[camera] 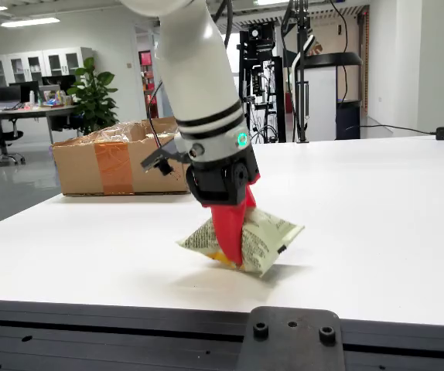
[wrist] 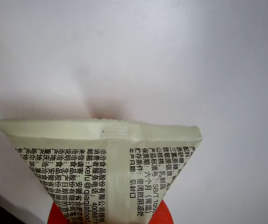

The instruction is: Grasp a snack and put it in the bin.

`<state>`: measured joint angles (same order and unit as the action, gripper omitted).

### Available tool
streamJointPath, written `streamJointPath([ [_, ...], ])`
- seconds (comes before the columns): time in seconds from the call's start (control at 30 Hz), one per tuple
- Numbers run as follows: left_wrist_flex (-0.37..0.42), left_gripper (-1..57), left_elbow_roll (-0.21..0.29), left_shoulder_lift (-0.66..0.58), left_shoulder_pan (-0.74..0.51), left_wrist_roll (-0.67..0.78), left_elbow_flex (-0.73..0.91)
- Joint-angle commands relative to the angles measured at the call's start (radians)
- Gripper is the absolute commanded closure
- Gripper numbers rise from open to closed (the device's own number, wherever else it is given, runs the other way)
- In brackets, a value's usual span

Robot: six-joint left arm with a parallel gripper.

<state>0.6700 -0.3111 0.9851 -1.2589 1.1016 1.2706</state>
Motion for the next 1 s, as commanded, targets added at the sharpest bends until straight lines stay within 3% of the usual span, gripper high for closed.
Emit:
streamJointPath([
  [0.03,0.032,45.1,-0.007,-0.041,0.010,-0.002,0.000],
  [0.6,0.140,47.2,-0.096,-0.329,0.207,-0.059,0.000],
  [1.0,0.162,46.9,-0.107,-0.352,0.407,-0.178,-0.074],
])
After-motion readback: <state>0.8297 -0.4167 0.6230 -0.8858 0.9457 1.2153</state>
